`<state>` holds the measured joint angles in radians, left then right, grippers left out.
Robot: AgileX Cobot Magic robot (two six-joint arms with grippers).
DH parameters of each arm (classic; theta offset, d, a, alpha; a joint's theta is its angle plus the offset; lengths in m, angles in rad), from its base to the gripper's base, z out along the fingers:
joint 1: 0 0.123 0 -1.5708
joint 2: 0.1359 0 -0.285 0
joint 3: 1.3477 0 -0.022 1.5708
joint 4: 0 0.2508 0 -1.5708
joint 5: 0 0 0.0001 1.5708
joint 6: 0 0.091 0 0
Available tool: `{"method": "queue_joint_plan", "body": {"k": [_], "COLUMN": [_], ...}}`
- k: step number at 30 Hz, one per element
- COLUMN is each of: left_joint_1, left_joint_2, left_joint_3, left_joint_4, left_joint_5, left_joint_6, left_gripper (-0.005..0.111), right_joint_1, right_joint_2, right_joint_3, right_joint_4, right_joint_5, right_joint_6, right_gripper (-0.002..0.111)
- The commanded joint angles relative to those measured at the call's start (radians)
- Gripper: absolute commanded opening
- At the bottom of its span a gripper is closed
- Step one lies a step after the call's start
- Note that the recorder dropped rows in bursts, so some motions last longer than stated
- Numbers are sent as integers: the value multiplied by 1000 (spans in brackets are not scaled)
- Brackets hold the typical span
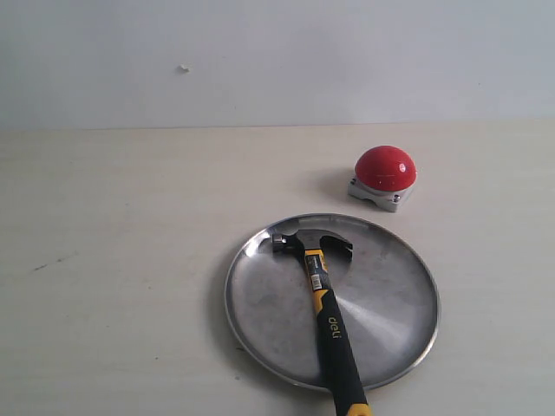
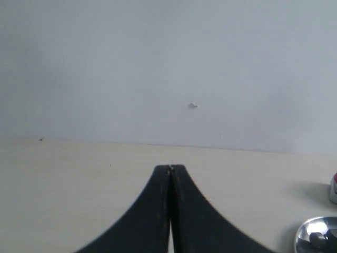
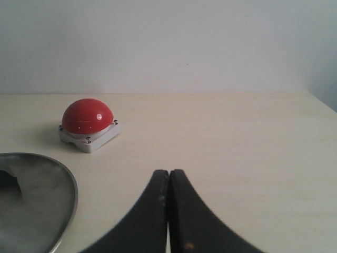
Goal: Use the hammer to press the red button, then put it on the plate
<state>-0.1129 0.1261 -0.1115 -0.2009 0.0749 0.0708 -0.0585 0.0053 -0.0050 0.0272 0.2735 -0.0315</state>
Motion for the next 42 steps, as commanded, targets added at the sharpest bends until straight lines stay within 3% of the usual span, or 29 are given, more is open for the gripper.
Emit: {"method": "queue_joint_plan", "body": {"k": [1, 10, 18, 30, 33, 38, 42], "left_joint_1": [11, 13, 13, 13, 13, 13, 15], "left_joint_2": [-74, -83, -126, -126, -126, -126, -126], "left_joint_3": [12, 22, 112, 112, 112, 112, 112], "left_joint_4": [5, 8, 78, 92, 94, 201, 246], "left_joint_5": [5, 65, 63, 72, 108, 288, 290], "left_joint_6": [4, 4, 8, 8, 8, -37, -96], "left_gripper": [0, 0, 0, 0, 0, 0, 0], "right_joint_1": [-8, -8, -8, -8, -8, -8, -8], "right_joint_2": [-5, -5, -5, -5, -5, -5, -5], "right_joint_3": [5, 5, 5, 5, 5, 5, 5], "right_joint_4": [-1, 2, 2, -1, -1, 2, 2], "right_joint_5": [-11, -11, -11, -11, -11, -11, -11], "right_joint_6": [0, 0, 0, 0, 0, 0, 0], "right_gripper": [0, 0, 0, 0, 0, 0, 0]}}
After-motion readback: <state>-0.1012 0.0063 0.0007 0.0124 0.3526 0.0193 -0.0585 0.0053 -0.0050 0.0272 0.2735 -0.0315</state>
